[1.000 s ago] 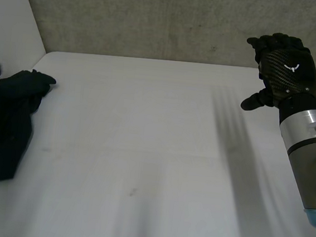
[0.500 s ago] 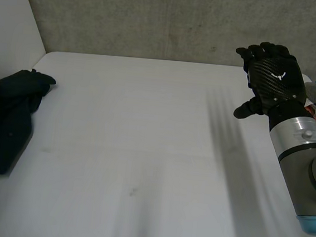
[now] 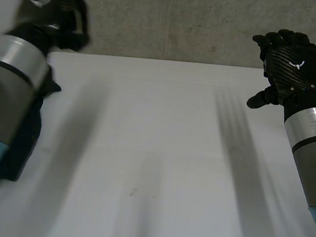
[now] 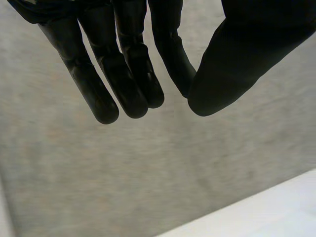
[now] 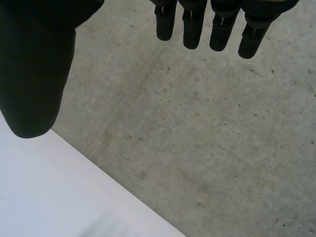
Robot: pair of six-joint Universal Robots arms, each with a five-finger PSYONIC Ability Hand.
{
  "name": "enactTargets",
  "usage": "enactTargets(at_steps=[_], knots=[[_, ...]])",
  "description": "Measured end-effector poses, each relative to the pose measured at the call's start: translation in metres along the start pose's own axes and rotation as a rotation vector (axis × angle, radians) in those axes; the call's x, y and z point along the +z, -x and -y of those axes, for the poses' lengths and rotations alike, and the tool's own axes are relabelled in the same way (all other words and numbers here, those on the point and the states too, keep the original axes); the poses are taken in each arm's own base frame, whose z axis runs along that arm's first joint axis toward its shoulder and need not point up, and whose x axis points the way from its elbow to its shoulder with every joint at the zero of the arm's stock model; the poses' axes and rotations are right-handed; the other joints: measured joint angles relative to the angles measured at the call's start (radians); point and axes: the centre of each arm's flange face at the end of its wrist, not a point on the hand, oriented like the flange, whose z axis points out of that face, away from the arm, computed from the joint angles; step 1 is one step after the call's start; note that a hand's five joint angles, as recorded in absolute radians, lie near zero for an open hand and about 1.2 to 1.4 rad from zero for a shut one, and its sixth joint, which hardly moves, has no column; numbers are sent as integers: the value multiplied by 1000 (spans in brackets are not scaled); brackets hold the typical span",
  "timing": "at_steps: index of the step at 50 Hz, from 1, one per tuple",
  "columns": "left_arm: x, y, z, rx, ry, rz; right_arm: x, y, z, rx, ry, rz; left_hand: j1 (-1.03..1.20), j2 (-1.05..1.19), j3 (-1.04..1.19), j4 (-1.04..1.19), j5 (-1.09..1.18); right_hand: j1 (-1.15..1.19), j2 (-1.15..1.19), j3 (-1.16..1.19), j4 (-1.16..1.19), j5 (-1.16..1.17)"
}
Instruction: Fold the laundry.
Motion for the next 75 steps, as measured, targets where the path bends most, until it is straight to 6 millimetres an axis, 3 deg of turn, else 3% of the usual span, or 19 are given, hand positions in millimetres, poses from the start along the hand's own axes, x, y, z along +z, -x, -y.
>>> enactTargets(at_steps=[1,5,7,9,20,27,32,33,35,36,37,42,47,52,59,64,71,72,75], knots=[[-3,-23,-11,-20,32,-33,0,-1,-1,-1,5,-3,0,1,3,0,0,0,0,0,0,0],[-4,-44,-39,17,111,-39,2,-3,-6,-3,21,-5,-231,-237,-230,-219,-194,0,0,0,0,0],[-3,-43,-55,83,168,-13,2,-3,-10,-4,34,-3,-789,-730,-715,-716,-686,0,0,0,0,0],[-3,-35,-65,155,219,17,3,-4,-15,-5,47,2,-965,-936,-916,-940,-892,0,0,0,0,0],[0,64,-104,578,487,204,6,6,-37,-20,109,55,-977,-990,-979,-1000,-938,0,0,0,0,0],[20,172,-172,723,553,270,1,14,-45,-41,149,86,-977,-990,-979,-1000,-938,0,0,0,0,0],[27,205,-204,730,535,258,0,16,-46,-43,156,91,-925,-945,-935,-962,-904,0,0,0,0,0],[29,209,-209,725,528,254,-1,16,-46,-42,157,92,-612,-670,-686,-698,-660,0,0,0,0,0],[29,211,-212,722,524,253,-1,16,-46,-42,157,92,-612,-670,-686,-698,-660,0,0,0,0,0],[33,213,-213,709,500,258,-1,17,-46,-43,159,92,-160,-200,-198,-224,-232,0,0,0,0,0],[33,213,-212,705,492,261,-1,16,-47,-43,159,92,-79,-97,-92,-98,-111,0,0,0,0,0],[43,199,-173,660,365,318,-1,16,-46,-48,156,89,-49,-18,-1,-4,-35,0,0,0,0,0],[48,164,-104,556,169,360,0,14,-46,-52,153,85,-49,-18,-1,-4,-34,0,0,0,0,0],[38,103,-33,371,19,300,1,13,-45,-53,152,81,-47,-15,-1,-4,-35,0,0,0,0,0],[13,22,19,114,-6,159,1,10,-43,-55,147,73,-47,-8,6,-3,-35,0,0,0,0,0],[8,-24,2,41,73,102,3,7,-41,-56,141,62,-47,-8,7,0,-35,0,0,0,0,0],[-8,-71,-77,89,296,31,8,-4,-40,-61,134,32,-47,-8,6,0,-35,0,0,0,0,0],[-20,-82,-104,115,386,-2,11,-8,-41,-63,138,21,-153,-144,-119,-129,-128,0,0,0,0,0],[-37,-92,-128,136,482,-42,14,-13,-44,-63,148,13,-561,-551,-516,-536,-502,0,0,0,0,0]])
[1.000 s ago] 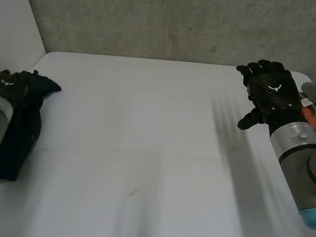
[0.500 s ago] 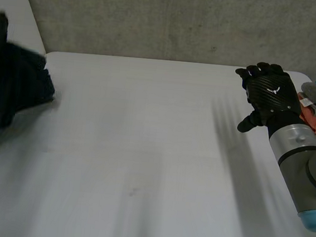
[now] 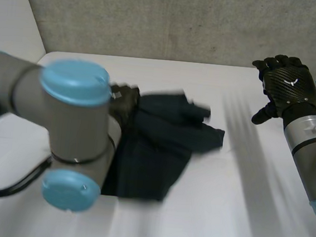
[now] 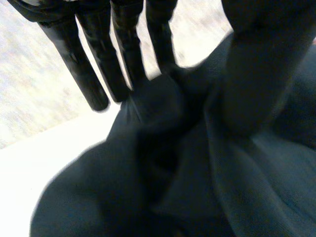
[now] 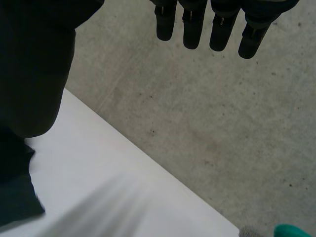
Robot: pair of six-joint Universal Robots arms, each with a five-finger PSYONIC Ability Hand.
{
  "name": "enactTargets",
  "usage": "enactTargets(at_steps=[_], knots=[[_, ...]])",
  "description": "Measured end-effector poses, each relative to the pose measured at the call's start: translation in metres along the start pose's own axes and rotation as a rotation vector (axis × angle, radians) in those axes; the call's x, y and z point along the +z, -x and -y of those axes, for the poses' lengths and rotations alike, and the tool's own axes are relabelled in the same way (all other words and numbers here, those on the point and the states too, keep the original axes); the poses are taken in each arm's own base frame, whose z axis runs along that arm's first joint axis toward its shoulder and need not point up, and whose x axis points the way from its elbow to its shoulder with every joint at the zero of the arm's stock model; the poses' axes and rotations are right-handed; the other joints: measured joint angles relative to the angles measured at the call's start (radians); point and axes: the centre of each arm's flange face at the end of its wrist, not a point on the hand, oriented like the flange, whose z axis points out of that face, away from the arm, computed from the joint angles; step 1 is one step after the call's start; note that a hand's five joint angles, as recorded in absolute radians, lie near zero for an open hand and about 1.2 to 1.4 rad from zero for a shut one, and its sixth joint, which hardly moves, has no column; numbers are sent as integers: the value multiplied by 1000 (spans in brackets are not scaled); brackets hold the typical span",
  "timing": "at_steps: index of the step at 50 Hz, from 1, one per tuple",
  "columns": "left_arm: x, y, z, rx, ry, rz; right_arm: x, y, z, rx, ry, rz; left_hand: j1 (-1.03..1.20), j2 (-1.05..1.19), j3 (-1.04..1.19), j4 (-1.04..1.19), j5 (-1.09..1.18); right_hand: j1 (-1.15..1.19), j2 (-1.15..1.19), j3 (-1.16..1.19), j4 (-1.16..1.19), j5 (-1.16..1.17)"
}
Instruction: Fold the laundry.
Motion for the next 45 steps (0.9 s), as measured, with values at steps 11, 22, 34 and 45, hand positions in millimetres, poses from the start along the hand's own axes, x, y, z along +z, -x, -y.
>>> enactTargets(at_steps=[11,22,34,45], knots=[[-31,23,22,-35,-4,-8,1,5,-12,2,120,67,-397,-435,-460,-462,-434,0,0,0,0,0],[-3,78,32,-1,-98,-8,-31,44,-21,80,310,263,-397,-435,-460,-462,-434,0,0,0,0,0],[52,74,-8,76,21,-129,-44,105,-48,332,354,259,-277,-329,-358,-355,-341,1,1,1,1,1],[52,63,6,81,46,-132,-13,128,-71,320,346,199,554,546,493,531,494,891,964,966,981,941]])
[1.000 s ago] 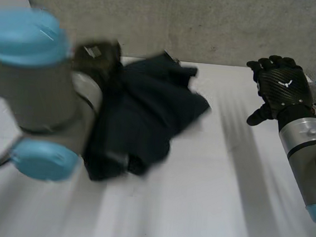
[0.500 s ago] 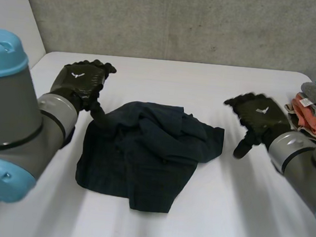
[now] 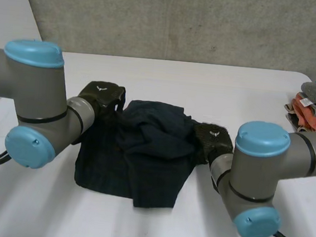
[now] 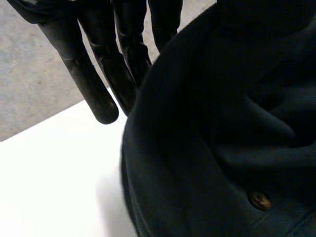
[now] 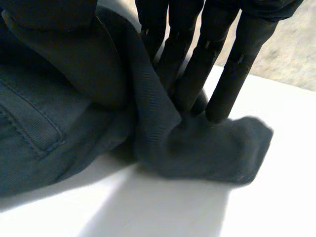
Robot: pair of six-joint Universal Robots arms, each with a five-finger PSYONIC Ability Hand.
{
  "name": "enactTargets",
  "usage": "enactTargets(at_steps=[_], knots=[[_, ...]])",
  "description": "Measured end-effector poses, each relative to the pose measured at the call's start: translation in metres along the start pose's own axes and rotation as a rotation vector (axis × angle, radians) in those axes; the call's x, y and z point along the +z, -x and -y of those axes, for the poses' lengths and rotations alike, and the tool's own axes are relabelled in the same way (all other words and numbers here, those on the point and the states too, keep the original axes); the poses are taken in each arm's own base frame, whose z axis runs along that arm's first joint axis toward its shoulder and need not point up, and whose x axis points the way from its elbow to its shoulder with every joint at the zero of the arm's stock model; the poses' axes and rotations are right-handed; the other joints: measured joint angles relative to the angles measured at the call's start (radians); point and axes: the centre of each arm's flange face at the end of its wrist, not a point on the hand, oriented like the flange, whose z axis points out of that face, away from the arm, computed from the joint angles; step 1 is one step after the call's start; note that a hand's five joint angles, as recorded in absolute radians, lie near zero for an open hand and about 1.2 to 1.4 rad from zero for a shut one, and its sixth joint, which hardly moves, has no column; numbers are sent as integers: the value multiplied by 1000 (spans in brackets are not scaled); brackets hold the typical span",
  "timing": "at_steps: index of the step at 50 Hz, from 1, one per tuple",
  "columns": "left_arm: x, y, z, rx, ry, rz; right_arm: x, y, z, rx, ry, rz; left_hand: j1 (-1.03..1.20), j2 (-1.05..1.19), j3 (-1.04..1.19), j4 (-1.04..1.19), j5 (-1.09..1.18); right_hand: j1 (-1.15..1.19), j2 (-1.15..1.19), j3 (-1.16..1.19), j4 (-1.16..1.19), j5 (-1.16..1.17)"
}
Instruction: Fold the laundry.
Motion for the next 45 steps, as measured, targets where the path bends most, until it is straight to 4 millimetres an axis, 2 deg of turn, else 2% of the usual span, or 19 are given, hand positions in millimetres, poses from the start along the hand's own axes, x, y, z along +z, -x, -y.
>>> enactTargets(at_steps=[4,9,10,12,13,15,19,23,25,26,27,29,31,33,36,41,45], knots=[[-17,7,18,-46,-19,67,16,-17,36,-49,-131,-61,0,0,2,0,0,0,0,11,2,0],[-49,15,37,-177,-64,176,36,-42,98,-163,-366,-129,0,4,21,1,0,0,0,13,3,0],[-56,14,38,-217,-77,190,42,-43,109,-192,-414,-126,0,4,23,1,0,0,0,13,4,0],[-64,11,39,-268,-95,201,48,-44,120,-224,-462,-117,0,4,23,1,0,0,0,13,4,3],[-74,5,38,-345,-124,205,57,-43,132,-262,-520,-97,0,4,23,1,0,0,0,13,4,10],[-83,-4,34,-427,-155,196,68,-40,143,-300,-582,-64,0,4,23,1,0,0,0,13,4,14],[-93,-30,20,-566,-210,147,87,-33,148,-340,-660,-10,0,5,23,1,0,0,0,13,4,14],[-92,-59,-4,-657,-237,100,106,-26,136,-357,-701,35,-11,-1,16,-6,-6,0,0,13,4,14],[-91,-71,-16,-672,-228,94,113,-24,125,-362,-698,55,-366,-353,-329,-337,-313,-164,-173,-161,-172,-157],[-90,-76,-23,-674,-219,97,116,-23,116,-364,-688,67,-503,-478,-432,-464,-437,-381,-421,-401,-411,-402],[-90,-80,-29,-672,-208,100,118,-23,112,-365,-682,73,-655,-637,-608,-645,-608,-484,-527,-506,-519,-511],[-90,-84,-36,-663,-189,110,120,-22,102,-366,-662,85,-759,-784,-742,-785,-737,-677,-730,-718,-718,-707],[-92,-84,-37,-649,-167,130,120,-24,95,-365,-640,88,-897,-940,-915,-957,-898,-875,-922,-915,-933,-909],[-95,-81,-35,-637,-156,148,117,-27,95,-362,-629,78,-937,-977,-950,-992,-927,-901,-962,-958,-972,-941],[-104,-66,-19,-614,-163,187,106,-36,107,-350,-616,36,-938,-981,-952,-994,-927,-901,-967,-966,-982,-941],[-121,-38,17,-543,-247,218,67,-49,142,-325,-570,-51,-938,-981,-952,-994,-927,-901,-967,-966,-982,-941],[-125,-17,40,-441,-330,213,29,-54,157,-304,-476,-99,-938,-981,-952,-994,-927,-901,-967,-966,-982,-941]])
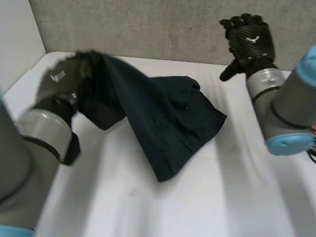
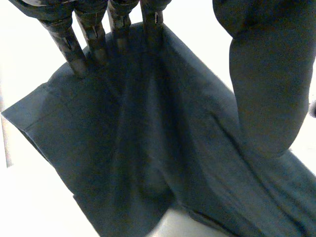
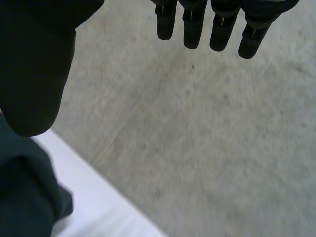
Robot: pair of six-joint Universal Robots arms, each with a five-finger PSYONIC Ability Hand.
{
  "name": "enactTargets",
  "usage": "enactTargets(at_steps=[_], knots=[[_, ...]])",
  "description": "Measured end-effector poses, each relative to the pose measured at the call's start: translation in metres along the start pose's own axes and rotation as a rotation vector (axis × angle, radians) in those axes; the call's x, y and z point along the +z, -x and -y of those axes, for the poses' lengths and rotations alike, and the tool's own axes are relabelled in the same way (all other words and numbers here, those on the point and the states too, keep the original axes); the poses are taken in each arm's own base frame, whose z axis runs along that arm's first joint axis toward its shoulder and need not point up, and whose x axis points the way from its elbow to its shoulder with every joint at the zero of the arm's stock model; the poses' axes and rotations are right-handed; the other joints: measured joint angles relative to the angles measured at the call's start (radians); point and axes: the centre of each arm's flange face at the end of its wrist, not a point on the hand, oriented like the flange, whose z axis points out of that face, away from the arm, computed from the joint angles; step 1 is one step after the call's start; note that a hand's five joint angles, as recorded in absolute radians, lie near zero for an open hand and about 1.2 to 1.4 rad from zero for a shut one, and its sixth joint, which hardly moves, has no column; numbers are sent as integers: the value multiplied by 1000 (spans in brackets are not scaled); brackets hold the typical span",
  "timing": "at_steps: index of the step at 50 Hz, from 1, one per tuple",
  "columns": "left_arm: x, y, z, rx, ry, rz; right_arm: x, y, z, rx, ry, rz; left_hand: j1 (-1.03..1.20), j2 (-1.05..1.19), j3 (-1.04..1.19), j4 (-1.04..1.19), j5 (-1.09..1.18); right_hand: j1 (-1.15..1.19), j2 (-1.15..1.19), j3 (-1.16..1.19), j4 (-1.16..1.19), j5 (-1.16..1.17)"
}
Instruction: Fold the laundry.
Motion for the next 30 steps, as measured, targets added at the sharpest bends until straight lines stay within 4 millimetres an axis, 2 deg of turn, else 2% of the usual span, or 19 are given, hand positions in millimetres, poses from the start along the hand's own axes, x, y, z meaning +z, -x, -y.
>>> enactTargets(at_steps=[4,5,6,8,10,12,13,15,17,19,22,28,30], knots=[[19,12,19,131,-73,-83,-41,-5,15,35,179,1,0,0,0,0,0,1,3,3,2,2],[21,13,19,141,-76,-90,-44,-5,15,40,194,3,0,0,0,0,0,0,3,3,2,2],[30,18,21,190,-83,-125,-62,-4,15,72,273,15,0,0,0,0,0,0,3,3,2,0],[42,27,19,237,-72,-162,-81,0,13,120,355,32,0,0,0,0,0,0,3,3,2,0],[56,39,11,272,-30,-189,-103,7,7,194,444,56,0,0,0,0,0,0,3,3,1,0],[63,46,6,280,-2,-195,-114,12,4,234,480,68,0,1,1,2,0,0,3,3,1,0],[71,56,-3,282,52,-193,-127,19,-2,284,516,87,54,60,50,55,47,0,3,3,2,1],[77,68,-15,273,122,-182,-139,28,-8,326,539,109,118,117,113,117,103,1,3,3,2,2],[81,79,-27,255,198,-163,-149,38,-15,347,535,134,385,362,358,362,341,1,3,3,2,2],[82,86,-35,239,255,-145,-154,45,-20,345,512,153,484,461,452,466,442,1,3,3,2,2],[81,93,-45,217,320,-121,-153,55,-27,320,464,172,489,481,477,490,464,0,3,2,1,0],[77,100,-51,195,372,-78,-136,68,-47,225,404,168,434,440,439,441,421,0,0,-1,0,0],[77,102,-49,195,365,-62,-127,72,-55,191,411,158,361,370,366,375,350,0,0,-1,0,0]])
